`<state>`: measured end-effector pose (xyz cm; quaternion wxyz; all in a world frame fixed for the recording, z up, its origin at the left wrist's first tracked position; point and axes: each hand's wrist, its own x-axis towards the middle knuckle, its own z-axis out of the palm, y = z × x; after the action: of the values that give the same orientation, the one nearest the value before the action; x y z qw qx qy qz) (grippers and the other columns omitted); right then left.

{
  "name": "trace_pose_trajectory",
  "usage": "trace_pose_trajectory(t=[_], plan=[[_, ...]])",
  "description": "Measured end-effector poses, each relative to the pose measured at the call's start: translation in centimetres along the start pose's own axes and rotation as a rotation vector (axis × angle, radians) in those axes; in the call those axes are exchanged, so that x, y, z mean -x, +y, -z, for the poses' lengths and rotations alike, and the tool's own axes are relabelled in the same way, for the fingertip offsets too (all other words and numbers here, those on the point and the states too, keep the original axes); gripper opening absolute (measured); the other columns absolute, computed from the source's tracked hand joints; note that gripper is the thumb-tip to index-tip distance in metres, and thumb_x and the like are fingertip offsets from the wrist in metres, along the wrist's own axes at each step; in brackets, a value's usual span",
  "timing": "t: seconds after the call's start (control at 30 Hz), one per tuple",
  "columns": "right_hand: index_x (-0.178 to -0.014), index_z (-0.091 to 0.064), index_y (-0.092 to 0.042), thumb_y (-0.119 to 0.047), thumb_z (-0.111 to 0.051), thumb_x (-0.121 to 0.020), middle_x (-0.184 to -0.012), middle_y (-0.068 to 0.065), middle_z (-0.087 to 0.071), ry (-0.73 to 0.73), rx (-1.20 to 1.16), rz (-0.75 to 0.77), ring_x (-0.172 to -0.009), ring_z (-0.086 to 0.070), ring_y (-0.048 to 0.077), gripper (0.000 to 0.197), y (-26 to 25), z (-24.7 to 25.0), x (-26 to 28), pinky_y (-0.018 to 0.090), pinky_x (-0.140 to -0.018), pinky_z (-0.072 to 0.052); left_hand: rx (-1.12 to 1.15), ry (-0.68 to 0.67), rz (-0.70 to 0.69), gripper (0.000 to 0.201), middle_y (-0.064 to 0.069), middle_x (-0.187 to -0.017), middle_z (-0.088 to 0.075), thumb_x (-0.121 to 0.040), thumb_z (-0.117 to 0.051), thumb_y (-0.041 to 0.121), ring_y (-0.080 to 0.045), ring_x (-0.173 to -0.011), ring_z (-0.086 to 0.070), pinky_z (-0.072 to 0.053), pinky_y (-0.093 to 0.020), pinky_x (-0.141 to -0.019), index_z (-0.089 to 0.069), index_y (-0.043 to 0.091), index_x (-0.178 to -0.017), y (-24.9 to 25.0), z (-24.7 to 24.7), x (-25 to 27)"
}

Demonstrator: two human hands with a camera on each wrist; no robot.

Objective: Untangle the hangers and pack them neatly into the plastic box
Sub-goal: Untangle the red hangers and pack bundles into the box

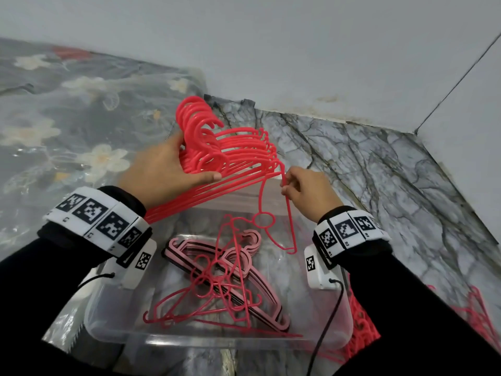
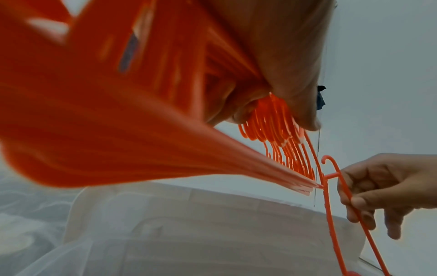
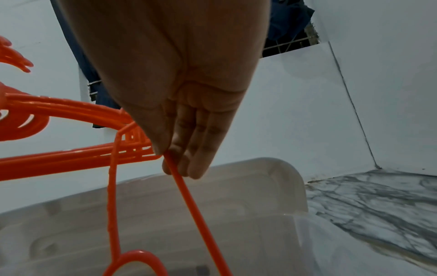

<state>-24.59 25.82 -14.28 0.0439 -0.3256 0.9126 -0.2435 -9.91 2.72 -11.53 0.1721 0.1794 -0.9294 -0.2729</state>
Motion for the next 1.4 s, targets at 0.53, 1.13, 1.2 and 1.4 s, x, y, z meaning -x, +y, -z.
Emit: trace_pose_trajectory(t=[0.53,1.13,1.2,1.4], plan=[[-0.088,-0.055,-0.009,0.005,-0.047,-0.094,-0.075,0.007,-0.064,0.046,-0.768,-0.074,-0.060,-0.062,0.008,0.017,-1.2,3.5,0.0,0.020,-0.060,-0.057,0.069,0.088,0.067,0.096,0.013,-0.096,-0.057,-0.044,-0.060,0.083,-0.007,-0.082,-0.052,-0.036,-0.024,-0.070,-0.051,0.026,-0.120,0.0,0.2,-0.2],[-0.080,-0.067,-0.014,-0.022,-0.079,-0.074,-0.063,-0.012,-0.058,0.000,-0.418,0.044,-0.053,-0.052,-0.006,0.016,-5.2,-2.1,2.4,0.006,-0.053,-0.037,-0.019,0.004,-0.002,0.067,0.011,-0.091,-0.062,-0.070,-0.064,0.068,-0.021,-0.088,-0.064,-0.039,-0.027,-0.071,-0.049,0.026,-0.121,1.2,-2.3,0.1],[-0.089,-0.068,-0.016,-0.027,-0.077,-0.077,-0.070,-0.012,-0.061,-0.023,-0.344,0.030,-0.061,-0.054,-0.004,0.019,-5.8,-3.4,2.8,0.006,-0.056,-0.037,-0.011,0.021,0.001,0.066,0.014,-0.087,-0.059,-0.070,-0.064,0.068,-0.019,-0.086,-0.064,-0.039,-0.027,-0.071,-0.049,0.027,-0.120,1.3,-2.5,0.2],[-0.078,-0.065,-0.023,-0.041,-0.076,-0.074,-0.068,-0.011,-0.062,0.061,-0.297,-0.084,-0.068,-0.060,0.008,0.021,-6.6,-4.4,2.8,0.032,-0.066,-0.052,0.101,0.020,0.003,0.062,0.009,-0.094,-0.067,-0.071,-0.068,0.063,-0.015,-0.085,-0.066,-0.052,-0.036,-0.080,-0.049,0.025,-0.118,1.4,-3.0,0.5]])
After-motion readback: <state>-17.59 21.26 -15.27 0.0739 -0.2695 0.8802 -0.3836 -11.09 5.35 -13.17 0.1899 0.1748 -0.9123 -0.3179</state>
